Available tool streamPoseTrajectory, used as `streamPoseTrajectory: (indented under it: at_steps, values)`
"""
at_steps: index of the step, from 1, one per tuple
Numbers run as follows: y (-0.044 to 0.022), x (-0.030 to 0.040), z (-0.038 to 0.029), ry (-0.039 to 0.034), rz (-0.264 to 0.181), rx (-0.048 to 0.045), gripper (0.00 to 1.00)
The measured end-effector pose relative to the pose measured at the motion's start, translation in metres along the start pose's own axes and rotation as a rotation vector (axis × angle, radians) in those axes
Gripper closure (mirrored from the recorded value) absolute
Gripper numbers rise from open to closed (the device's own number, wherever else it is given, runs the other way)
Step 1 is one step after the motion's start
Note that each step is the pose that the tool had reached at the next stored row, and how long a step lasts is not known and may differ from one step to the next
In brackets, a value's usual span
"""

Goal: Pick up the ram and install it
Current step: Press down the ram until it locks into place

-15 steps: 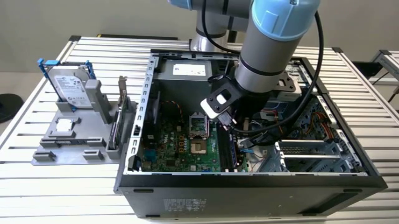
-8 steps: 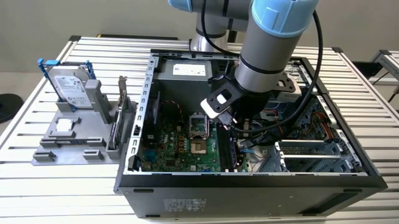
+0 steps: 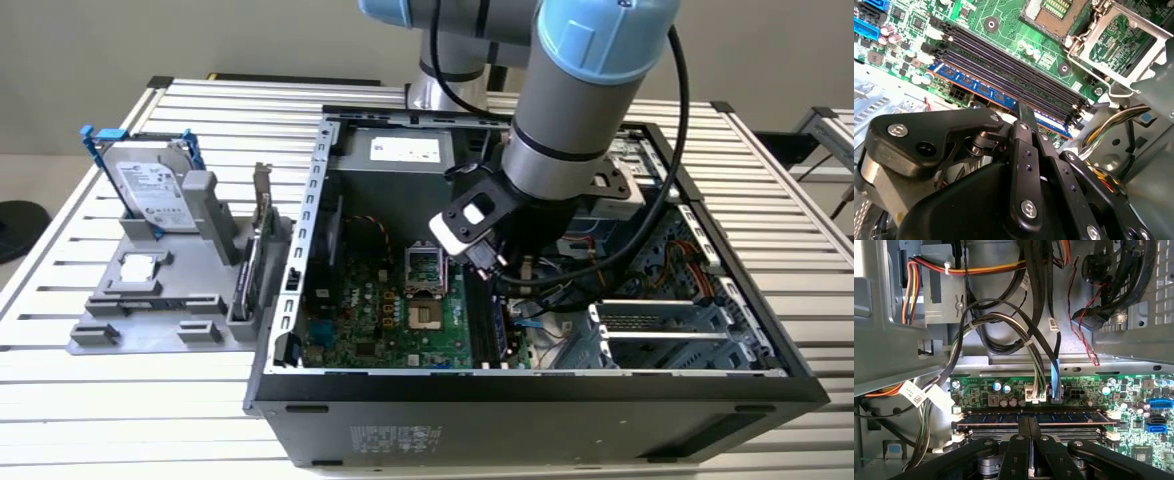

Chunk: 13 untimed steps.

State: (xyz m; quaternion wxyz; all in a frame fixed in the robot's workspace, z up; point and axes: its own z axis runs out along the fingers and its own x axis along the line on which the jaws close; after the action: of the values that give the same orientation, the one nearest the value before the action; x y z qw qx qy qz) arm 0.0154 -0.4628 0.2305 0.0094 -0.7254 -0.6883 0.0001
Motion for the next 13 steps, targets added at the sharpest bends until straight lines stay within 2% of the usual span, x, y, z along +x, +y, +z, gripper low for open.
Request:
streamPoseTrajectory:
  at_steps: [13]
  values:
    - [0.0001,0.0,0.0055,0.0009,-0.002,-0.0001,1.0]
